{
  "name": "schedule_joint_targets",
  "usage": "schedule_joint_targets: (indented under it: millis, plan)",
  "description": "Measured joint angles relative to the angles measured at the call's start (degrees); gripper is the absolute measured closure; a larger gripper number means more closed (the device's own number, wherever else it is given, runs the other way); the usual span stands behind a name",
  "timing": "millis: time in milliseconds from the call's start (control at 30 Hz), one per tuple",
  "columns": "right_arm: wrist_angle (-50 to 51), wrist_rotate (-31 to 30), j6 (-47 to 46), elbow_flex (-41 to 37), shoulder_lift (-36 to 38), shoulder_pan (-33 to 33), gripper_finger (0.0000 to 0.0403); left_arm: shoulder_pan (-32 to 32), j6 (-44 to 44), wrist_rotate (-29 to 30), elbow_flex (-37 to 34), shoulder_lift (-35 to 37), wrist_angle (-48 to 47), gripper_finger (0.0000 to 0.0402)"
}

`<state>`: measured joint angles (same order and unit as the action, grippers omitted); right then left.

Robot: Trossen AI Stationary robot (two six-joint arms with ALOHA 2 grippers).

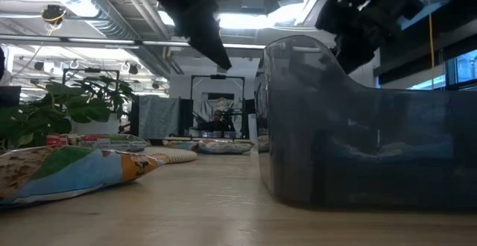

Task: Pick and place Granola Bars by type
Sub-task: Put the red granola bar into the gray bin

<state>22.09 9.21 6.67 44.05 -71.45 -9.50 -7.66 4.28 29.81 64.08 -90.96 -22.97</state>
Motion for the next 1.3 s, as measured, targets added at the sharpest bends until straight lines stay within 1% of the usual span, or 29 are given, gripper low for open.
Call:
schedule_joint_targets:
  millis: [33,100,233,400,567,667,833,1000,1133,1300]
  plan:
    - [0.0,0.0,0.0,0.0,-0.9,0.0,0.034,0.1,-0.4,-0.4,-1.7,0.2,2.8,0.0285]
    - [0.0,-0.4,-0.1,0.0,-2.4,0.0,0.034,0.5,-1.1,-3.1,-4.9,0.5,9.0,0.0286]
    - [0.1,-0.1,-0.3,0.0,-4.5,0.0,0.034,1.2,-0.6,-7.4,-9.3,1.4,16.7,0.0283]
    - [-0.2,3.3,-0.3,-0.1,-6.6,0.2,0.034,1.1,-0.4,-8.1,-11.3,1.6,21.9,0.0282]
    - [-0.2,4.4,-0.4,-0.1,-9.0,0.7,0.0339,1.0,0.9,-8.5,-12.2,1.6,21.5,0.0286]
    - [-0.2,4.4,-0.3,-0.1,-10.1,0.7,0.0328,1.0,1.0,-8.6,-12.2,1.6,20.8,0.0285]
    - [-0.3,3.8,-0.3,-0.1,-10.4,0.7,0.0288,1.0,1.0,-8.5,-12.2,1.6,20.1,0.0281]
    - [-0.2,-0.9,-0.4,-0.1,-10.1,0.7,0.0245,1.0,0.0,-8.5,-12.2,1.6,20.2,0.0283]
    - [0.7,-1.2,-1.0,-0.1,-6.3,0.7,0.0228,1.0,-0.5,-8.4,-12.2,1.6,20.1,0.0281]
    - [6.0,-1.1,-1.8,0.0,2.4,0.7,0.0224,1.0,0.7,-8.4,-12.2,1.6,18.5,0.0284]
